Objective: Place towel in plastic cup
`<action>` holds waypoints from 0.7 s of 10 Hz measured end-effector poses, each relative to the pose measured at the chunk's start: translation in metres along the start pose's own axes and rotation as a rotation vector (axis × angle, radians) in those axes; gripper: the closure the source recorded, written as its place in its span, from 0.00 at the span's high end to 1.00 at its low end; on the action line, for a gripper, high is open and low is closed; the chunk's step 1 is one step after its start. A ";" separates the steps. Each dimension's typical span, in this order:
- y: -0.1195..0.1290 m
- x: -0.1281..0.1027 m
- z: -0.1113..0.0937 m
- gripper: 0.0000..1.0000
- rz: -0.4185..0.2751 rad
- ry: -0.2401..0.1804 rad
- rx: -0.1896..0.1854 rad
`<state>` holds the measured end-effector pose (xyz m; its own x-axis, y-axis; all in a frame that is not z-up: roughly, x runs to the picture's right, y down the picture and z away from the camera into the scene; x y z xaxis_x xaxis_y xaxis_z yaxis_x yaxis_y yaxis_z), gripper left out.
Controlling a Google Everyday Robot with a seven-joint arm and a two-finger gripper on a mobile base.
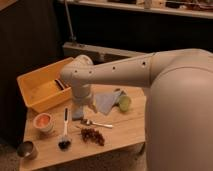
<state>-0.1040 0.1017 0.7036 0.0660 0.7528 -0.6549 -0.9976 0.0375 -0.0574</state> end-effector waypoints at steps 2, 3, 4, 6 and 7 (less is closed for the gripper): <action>0.000 0.000 0.000 0.65 0.000 0.000 0.000; 0.000 0.000 0.000 0.65 -0.001 0.000 0.001; 0.000 -0.001 -0.001 0.65 -0.008 -0.003 0.007; -0.004 -0.014 -0.015 0.65 -0.035 -0.062 0.025; -0.014 -0.028 -0.023 0.65 -0.046 -0.104 0.015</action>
<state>-0.0915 0.0646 0.7050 0.1107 0.8139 -0.5704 -0.9938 0.0829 -0.0745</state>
